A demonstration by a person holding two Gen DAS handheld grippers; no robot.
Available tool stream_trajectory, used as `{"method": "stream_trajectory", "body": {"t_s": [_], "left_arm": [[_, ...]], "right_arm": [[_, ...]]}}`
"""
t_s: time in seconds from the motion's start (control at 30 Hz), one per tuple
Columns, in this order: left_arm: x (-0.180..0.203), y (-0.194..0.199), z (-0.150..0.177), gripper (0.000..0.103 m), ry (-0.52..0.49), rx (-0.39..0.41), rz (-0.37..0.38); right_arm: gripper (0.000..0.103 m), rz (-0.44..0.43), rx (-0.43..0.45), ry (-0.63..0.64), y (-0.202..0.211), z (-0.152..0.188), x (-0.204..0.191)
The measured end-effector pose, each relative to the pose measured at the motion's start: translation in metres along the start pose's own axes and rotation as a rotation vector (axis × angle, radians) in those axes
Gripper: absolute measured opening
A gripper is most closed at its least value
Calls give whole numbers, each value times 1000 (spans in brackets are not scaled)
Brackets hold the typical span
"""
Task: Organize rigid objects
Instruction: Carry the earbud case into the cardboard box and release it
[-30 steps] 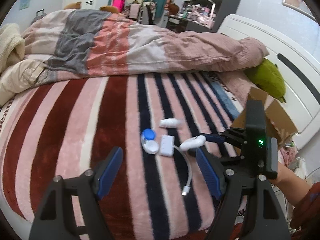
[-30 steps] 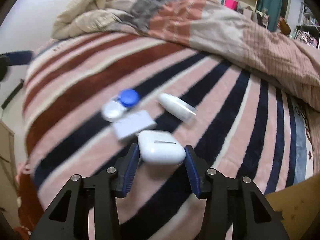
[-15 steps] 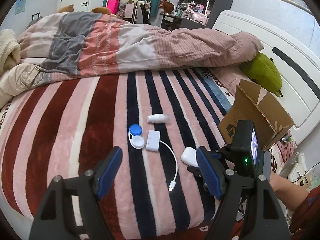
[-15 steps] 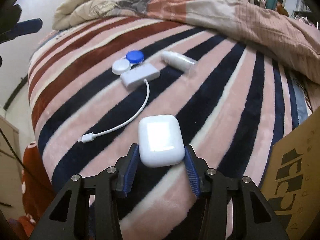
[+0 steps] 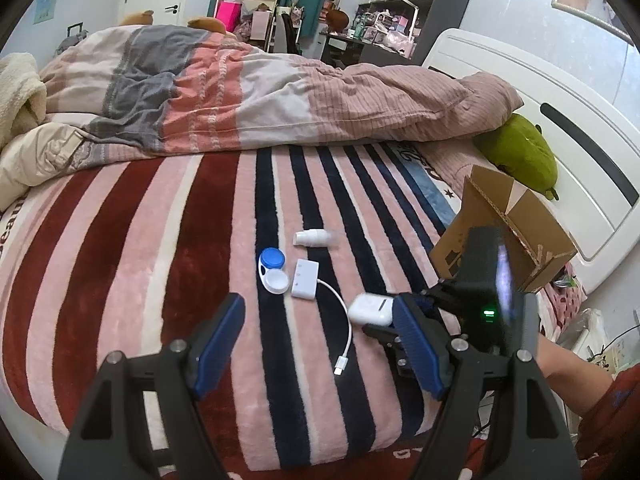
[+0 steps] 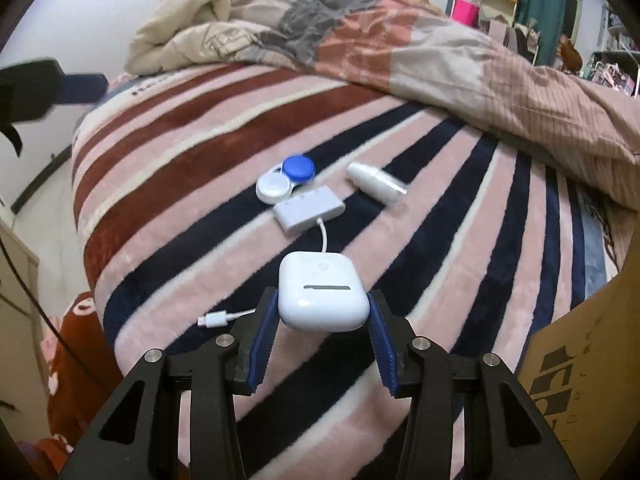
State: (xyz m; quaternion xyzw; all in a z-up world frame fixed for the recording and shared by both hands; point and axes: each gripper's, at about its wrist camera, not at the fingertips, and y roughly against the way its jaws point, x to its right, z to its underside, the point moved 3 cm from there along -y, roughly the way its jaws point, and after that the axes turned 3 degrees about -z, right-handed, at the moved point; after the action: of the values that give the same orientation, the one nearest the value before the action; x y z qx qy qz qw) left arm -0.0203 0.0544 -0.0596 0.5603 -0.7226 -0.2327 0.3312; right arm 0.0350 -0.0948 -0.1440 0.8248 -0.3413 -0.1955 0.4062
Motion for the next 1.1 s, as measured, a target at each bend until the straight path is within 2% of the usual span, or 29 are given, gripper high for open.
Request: {"method": "stream_trajectory", "body": {"t_s": [0.07, 0.2, 0.3, 0.37, 0.53, 0.67, 0.8, 0.87, 0.93, 1.0, 1.1], "left_arm": [[1, 0, 2, 73, -1, -2, -2], [-1, 0, 3, 73, -2, -10, -14], [-1, 0, 3, 73, -1, -8, -10], [1, 1, 1, 73, -1, -8, 6], [27, 3, -24, 73, -48, 6, 99], [62, -3, -52, 73, -101, 4, 197], [111, -24, -79, 71, -179, -32, 326], [139, -41, -91, 55, -205, -66, 386], [168, -58, -98, 46, -244, -102, 434], [200, -76, -104, 45, -286, -123, 461], [237, -95, -104, 45, -347, -159, 461]], "right_arm": [[41, -2, -38, -31, -12, 5, 6], [41, -35, -23, -68, -22, 7, 14], [40, -12, -10, -41, -20, 3, 11], [40, 2, 25, -16, -9, -2, 5], [40, -48, 169, 31, 50, -28, -6], [40, -51, 306, 48, 106, -40, -3], [39, -17, 411, 45, 152, -37, 15], [39, 15, 437, 36, 168, -32, 31], [39, 56, 455, 7, 182, -23, 50], [40, 97, 456, -26, 190, -13, 73], [40, 142, 430, -80, 197, 4, 103]]}}
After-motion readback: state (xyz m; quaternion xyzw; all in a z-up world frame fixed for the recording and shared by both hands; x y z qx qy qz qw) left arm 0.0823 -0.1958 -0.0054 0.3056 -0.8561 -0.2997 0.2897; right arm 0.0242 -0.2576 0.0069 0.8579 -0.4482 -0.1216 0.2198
